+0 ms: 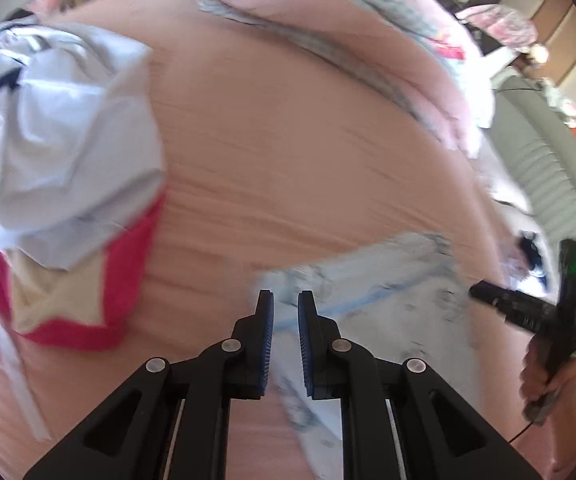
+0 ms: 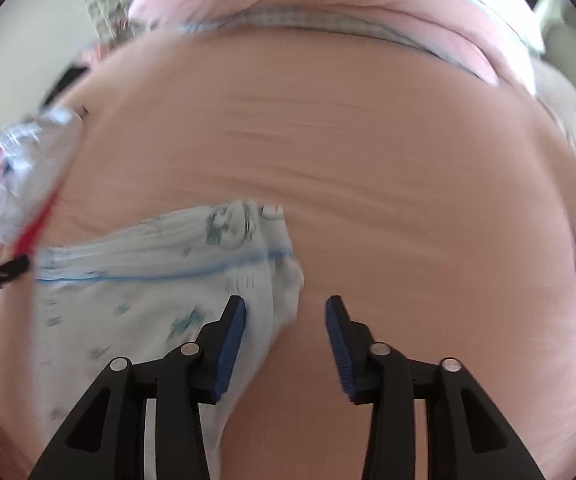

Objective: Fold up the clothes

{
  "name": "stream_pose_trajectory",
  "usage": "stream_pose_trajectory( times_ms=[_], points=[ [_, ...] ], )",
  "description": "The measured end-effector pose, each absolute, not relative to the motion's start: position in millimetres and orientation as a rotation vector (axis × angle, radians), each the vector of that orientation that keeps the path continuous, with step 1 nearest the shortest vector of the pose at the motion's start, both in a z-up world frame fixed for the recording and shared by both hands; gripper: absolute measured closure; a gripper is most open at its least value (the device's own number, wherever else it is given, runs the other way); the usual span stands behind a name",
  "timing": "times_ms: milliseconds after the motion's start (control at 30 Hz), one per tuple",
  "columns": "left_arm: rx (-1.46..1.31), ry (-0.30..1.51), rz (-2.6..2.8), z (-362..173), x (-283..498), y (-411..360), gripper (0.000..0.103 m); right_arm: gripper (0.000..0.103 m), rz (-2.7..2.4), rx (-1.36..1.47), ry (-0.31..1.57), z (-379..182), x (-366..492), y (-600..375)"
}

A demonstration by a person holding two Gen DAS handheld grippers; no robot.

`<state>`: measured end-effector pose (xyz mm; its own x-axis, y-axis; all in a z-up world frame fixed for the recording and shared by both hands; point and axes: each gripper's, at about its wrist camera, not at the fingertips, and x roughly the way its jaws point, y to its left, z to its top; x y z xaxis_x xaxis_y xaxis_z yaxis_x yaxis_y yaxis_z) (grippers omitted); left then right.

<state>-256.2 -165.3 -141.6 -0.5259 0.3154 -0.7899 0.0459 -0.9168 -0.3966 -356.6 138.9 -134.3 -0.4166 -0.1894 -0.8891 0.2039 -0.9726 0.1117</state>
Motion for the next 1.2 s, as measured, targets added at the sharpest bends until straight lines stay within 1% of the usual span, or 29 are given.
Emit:
stream_pose_trajectory(
  times_ms=[100,200,333,433,600,667,733,833,1100,1200],
  points=[
    [-1.495,-0.52,2.446,-145,-246,-138,0.092,0.061,-2.365,1.527,0.011,-122,-308,128],
    [-1.574,-0.509,2.363,-146,-219,-110,0.092,0.061,-2.251,1.485,0.03,-114,-257,104],
    [-1.559,-0.642,2.333,-141,-161,-91,0.092,0.061,-2.146,1.461,0.058,-120,-200,79],
    [-1.555,-0.661,2.344,-138,-119,-84,0.092,0.061,-2.122,1.483,0.075,-133,-170,64],
    [-1.505,-0.754,2.336,-144,-77,-77,0.092,0.061,-2.149,1.546,0.054,-129,-132,86],
    [-1.476,-0.711,2.355,-141,-67,-69,0.092,0.061,-2.146,1.546,-0.055,-121,-124,97],
    [-1.461,-0.646,2.367,-141,-64,-58,0.092,0.061,-2.153,1.537,-0.092,-122,-123,100],
    [-1.524,-0.574,2.401,-150,-70,-50,0.093,0.061,-2.221,1.557,0.002,-125,-122,95],
    [-1.547,-0.601,2.397,-164,-83,-41,0.092,0.061,-2.239,1.593,-0.07,-127,-114,122],
    [-1.575,-0.528,2.44,-165,-86,-33,0.092,0.061,-2.245,1.598,-0.088,-126,-113,128]
  ],
)
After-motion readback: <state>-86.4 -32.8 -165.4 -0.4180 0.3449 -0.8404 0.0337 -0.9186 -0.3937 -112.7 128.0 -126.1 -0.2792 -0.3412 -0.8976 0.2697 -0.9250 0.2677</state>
